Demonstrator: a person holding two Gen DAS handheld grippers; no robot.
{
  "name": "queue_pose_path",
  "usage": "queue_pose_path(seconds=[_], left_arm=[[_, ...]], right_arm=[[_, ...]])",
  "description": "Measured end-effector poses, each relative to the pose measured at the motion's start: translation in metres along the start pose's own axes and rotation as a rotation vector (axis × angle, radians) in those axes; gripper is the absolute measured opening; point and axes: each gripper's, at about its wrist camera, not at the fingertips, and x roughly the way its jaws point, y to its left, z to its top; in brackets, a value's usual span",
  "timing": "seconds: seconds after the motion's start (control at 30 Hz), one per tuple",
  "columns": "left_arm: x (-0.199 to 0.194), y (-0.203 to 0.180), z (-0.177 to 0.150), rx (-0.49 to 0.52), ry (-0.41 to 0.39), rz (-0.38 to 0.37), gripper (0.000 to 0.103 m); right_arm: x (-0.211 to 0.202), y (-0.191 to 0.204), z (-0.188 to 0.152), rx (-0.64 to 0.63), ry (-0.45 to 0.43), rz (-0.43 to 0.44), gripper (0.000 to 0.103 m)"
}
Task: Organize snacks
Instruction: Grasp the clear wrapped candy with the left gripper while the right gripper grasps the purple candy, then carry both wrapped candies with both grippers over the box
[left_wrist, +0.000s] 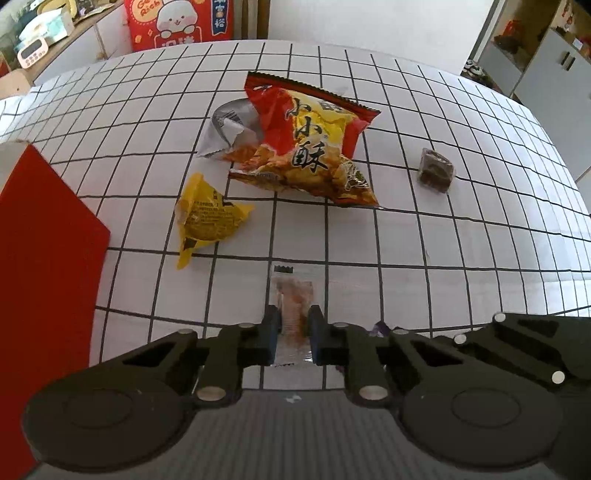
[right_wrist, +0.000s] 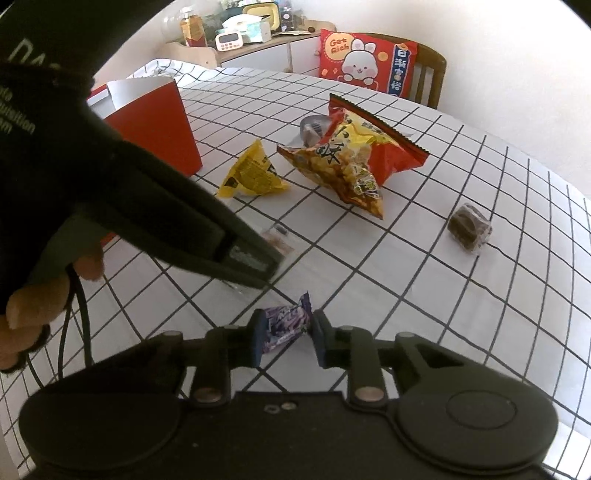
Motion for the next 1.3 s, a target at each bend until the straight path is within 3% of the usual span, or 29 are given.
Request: queue_pose_path(seconds=[0.23, 0.63, 1.3], left_arm=[[-0.010, 0.006, -0.010, -0.025, -0.002, 0.002, 0.016], [-0.059, 0.022, -0.026, -0.104, -0.005, -0.041, 0.016], [-0.168, 0.071, -0.073, -0.116, -0.109, -0.066, 0.016]], right_arm=[[-0.010, -0.004, -0.007, 0.058, -0.014, -0.015, 0.018], [-0.054, 0.006, -0.013, 0.132, -0.048, 0.001, 0.018], [-0.130, 0.063, 0.009, 0.129, -0.122, 0.055, 0.019]])
